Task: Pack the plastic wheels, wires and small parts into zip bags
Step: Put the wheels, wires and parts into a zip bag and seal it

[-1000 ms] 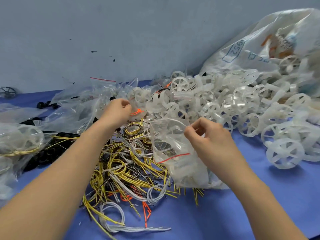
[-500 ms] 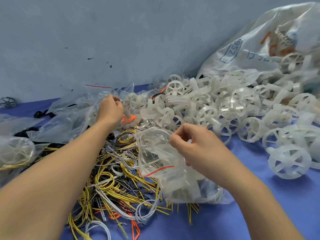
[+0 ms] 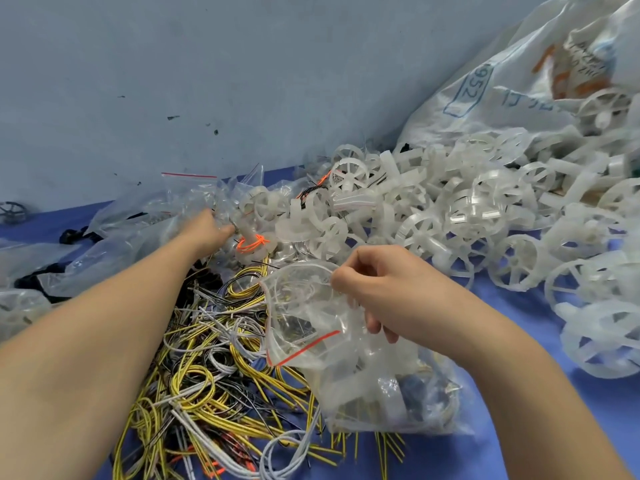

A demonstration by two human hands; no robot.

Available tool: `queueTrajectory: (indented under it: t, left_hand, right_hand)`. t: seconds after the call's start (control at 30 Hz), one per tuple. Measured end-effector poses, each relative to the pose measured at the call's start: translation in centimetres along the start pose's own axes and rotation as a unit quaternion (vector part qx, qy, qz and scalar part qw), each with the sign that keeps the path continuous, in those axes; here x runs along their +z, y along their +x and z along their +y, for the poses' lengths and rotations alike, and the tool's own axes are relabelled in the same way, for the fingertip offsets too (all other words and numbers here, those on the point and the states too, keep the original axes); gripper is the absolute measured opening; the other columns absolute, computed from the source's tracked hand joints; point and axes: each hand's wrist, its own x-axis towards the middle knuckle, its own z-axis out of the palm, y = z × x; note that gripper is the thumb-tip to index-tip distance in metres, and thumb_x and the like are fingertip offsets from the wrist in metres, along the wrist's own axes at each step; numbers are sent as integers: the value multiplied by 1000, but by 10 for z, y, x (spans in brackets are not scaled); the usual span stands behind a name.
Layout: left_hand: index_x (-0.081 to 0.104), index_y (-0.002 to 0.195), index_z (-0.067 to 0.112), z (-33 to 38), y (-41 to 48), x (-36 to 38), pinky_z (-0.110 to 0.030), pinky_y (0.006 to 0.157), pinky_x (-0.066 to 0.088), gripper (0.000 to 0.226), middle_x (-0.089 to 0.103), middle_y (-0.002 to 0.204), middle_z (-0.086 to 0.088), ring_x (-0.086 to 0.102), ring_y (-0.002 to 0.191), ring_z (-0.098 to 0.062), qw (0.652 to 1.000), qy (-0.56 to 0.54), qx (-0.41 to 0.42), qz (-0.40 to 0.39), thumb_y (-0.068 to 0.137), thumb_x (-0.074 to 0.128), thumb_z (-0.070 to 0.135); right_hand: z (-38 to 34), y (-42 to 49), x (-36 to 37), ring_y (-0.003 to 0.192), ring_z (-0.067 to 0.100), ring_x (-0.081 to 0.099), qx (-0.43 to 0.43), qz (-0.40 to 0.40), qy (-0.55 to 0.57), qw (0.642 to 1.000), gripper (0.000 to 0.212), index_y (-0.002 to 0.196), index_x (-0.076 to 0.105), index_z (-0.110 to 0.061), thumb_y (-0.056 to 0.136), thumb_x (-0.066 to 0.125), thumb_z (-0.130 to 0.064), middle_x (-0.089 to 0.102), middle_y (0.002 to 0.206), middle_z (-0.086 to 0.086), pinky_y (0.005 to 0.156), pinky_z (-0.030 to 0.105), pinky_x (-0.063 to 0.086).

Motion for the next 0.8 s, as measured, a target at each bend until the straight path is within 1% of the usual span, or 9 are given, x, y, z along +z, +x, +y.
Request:
queueTrajectory:
  t: [0.07, 0.2, 0.3, 0.37, 0.47, 0.57, 0.63, 0.7, 0.8]
  left_hand:
    - [45, 136, 2, 0, 3, 1, -42, 92, 45, 54, 56, 128, -21, 55, 114, -38, 1000, 24, -10, 8, 95, 58, 33]
    - [58, 105, -4, -7, 8, -2, -37, 69, 40, 27, 61, 99, -22, 53, 82, -32, 998, 57, -16, 29, 100, 45, 19]
    - [58, 89, -6, -9, 3, -9, -36, 66, 37, 35, 62, 95, -28, 50, 76, -33, 997, 13, -31, 71, 100, 39, 21]
    - [59, 96, -8, -4, -6, -17, -37, 67, 38, 40, 62, 100, -30, 52, 80, -36, 989, -65, -61, 114, 98, 37, 24]
    - [54, 117, -10, 5, -21, -39, -43, 79, 41, 47, 58, 116, -28, 56, 102, -39, 961, -190, -111, 167, 98, 32, 26]
    - [48, 127, -4, 8, -42, -59, -36, 71, 37, 48, 53, 97, -14, 50, 82, -28, 932, -282, -133, 185, 98, 29, 28]
    - [48, 129, -1, 6, -58, -68, -33, 77, 44, 47, 52, 96, -9, 51, 79, -21, 918, -343, -132, 152, 97, 32, 31]
    - [48, 132, 4, 2, -76, -74, -45, 87, 54, 45, 53, 117, -11, 58, 98, -25, 897, -413, -131, 92, 97, 36, 30]
    - [56, 123, 8, 1, -104, -83, -40, 72, 61, 34, 57, 119, -12, 64, 97, -26, 868, -480, -116, 46, 99, 38, 24]
  right_hand:
    - [-1, 3, 1, 48, 6, 56, -4, 3, -1, 1000, 27, 87, 62, -17, 90, 52, -41, 54, 51, -8, 48, 28, 47]
    - [-1, 5, 3, 49, 8, 56, -7, 3, 0, 1000, 26, 84, 62, -16, 90, 53, -40, 54, 51, -8, 45, 26, 46]
    - [-1, 3, 1, 50, 6, 59, -10, 3, 4, 1000, 25, 82, 63, -18, 89, 54, -40, 57, 59, -7, 48, 26, 47]
    - [-3, 1, -2, 49, 6, 60, -14, 9, 0, 1000, 25, 81, 63, -17, 88, 54, -40, 58, 59, -7, 50, 26, 48]
    - [-9, -4, -5, 49, 7, 62, -23, 31, 5, 999, 24, 77, 60, -18, 87, 55, -39, 57, 59, -8, 50, 29, 49]
    - [-17, -12, -8, 51, 10, 64, -43, 54, 19, 997, 23, 80, 60, -16, 89, 57, -37, 59, 68, -2, 50, 31, 48]
    - [-23, -20, -7, 52, 11, 65, -54, 62, 16, 997, 22, 82, 60, -14, 89, 57, -35, 59, 69, -2, 50, 31, 49]
    - [-31, -27, -4, 52, 11, 65, -69, 65, 14, 995, 20, 82, 61, -16, 90, 58, -34, 60, 70, -2, 51, 32, 49]
    - [-48, -39, 2, 51, 10, 62, -124, 98, 20, 987, 18, 77, 60, -18, 90, 60, -31, 60, 65, -3, 47, 26, 46]
